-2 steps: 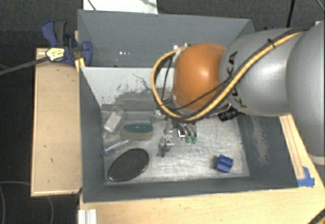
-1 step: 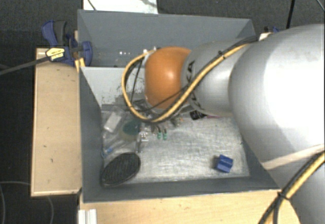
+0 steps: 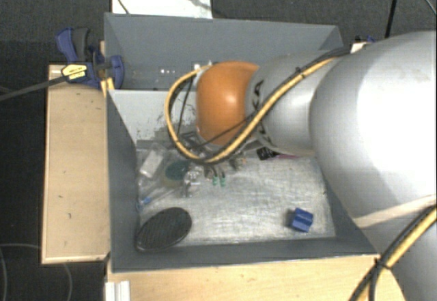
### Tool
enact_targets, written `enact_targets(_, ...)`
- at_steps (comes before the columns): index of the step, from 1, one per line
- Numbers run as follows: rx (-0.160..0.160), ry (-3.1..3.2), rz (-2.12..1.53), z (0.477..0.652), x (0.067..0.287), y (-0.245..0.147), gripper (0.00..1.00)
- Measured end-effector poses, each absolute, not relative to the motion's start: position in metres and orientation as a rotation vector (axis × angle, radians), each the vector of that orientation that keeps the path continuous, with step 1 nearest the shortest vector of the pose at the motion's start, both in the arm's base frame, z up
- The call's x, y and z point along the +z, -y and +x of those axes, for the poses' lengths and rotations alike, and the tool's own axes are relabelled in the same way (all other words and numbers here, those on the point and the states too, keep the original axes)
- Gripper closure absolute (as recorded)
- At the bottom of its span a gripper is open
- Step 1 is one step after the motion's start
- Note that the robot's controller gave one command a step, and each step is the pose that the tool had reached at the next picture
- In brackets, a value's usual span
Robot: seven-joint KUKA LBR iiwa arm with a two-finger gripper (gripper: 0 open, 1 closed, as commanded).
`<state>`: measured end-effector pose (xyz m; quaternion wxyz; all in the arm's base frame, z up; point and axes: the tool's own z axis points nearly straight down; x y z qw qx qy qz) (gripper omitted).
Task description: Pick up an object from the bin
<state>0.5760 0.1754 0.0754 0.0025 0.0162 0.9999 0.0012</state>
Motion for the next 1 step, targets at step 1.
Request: enact_targets(1, 0.004, -3.125, -0.190, 0.5787, 0.2368, -0.1820, 1.00)
